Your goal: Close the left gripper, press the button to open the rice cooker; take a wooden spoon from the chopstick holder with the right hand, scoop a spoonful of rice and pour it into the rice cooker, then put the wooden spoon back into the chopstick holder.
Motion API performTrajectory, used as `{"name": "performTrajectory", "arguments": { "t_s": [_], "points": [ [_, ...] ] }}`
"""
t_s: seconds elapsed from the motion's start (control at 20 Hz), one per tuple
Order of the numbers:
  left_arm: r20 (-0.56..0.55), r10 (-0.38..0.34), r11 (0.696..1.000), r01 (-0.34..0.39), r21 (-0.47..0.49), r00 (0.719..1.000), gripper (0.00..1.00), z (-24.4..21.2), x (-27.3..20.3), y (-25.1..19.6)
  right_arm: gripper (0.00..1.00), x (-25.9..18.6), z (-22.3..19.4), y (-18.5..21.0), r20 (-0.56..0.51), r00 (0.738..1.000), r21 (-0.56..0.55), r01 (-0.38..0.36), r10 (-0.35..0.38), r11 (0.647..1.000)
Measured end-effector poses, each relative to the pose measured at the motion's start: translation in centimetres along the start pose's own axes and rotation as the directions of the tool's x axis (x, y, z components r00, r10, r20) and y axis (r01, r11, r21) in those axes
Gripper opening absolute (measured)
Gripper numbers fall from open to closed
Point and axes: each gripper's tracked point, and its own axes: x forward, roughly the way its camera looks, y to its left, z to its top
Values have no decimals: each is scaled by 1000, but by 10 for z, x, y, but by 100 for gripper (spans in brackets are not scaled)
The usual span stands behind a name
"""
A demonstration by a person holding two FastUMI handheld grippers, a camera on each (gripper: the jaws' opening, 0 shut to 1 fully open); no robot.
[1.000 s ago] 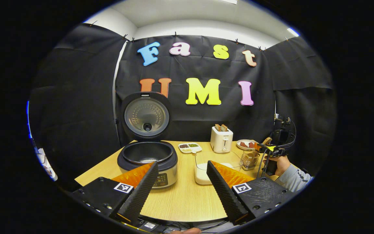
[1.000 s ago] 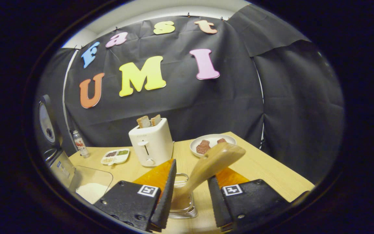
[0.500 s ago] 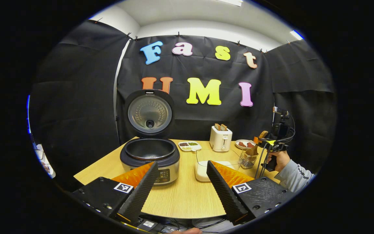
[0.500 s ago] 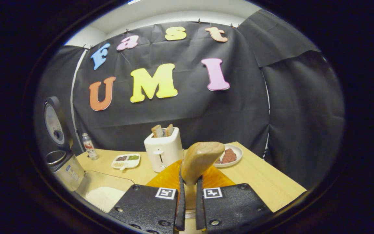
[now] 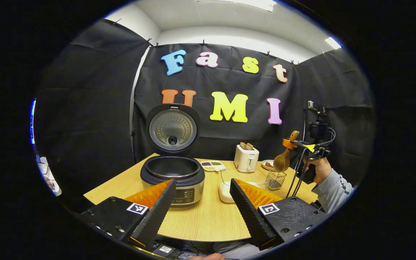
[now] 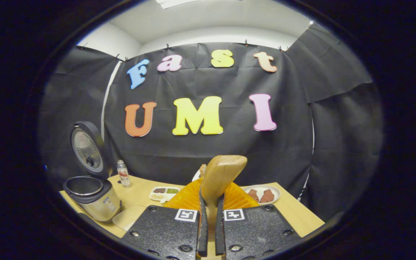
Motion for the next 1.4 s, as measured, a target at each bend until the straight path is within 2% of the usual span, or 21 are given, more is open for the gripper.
{"name": "performTrajectory", "arguments": {
  "t_s": [0.25, 0.45, 0.65, 0.85, 0.95, 1.0, 1.15, 1.3, 1.4],
  "points": [
    [11, 0, 1000, 1, -7, 1000, 96, 2, 1, 4, 12, 3, -6, 65, 2, 996, -40, -85, 85, 996],
    [-3, 2, 1000, -2, -2, 1000, 96, -5, 1, 7, 11, 18, -56, 104, -73, 990, -39, -125, 122, 991],
    [-11, -5, 1000, 5, -6, 1000, 96, -10, 1, 11, 11, 36, -102, 103, -155, 984, -25, -91, 86, 996],
    [-24, -19, 1000, 18, -21, 1000, 95, -17, 3, 12, 11, 46, -132, 84, -210, 978, -58, -23, 10, 998],
    [-30, -26, 999, 25, -35, 999, 94, -19, 3, 10, 11, 45, -139, 85, -222, 975, -28, -33, 26, 999],
    [-28, -28, 999, 27, -37, 999, 94, -20, 3, 9, 11, 41, -150, 89, -264, 963, 8, -47, 48, 999],
    [-23, -29, 999, 28, -33, 999, 94, -20, 6, 3, 12, 31, -182, 99, -411, 902, 175, -65, 132, 983],
    [-27, -26, 1000, 26, -15, 999, 94, -22, 7, 1, 11, 29, -189, 109, -463, 853, 408, -38, 242, 912],
    [-33, -25, 1000, 25, -11, 999, 94, -23, 6, -1, 11, 28, -188, 109, -480, 833, 457, -31, 276, 889]
  ]
}}
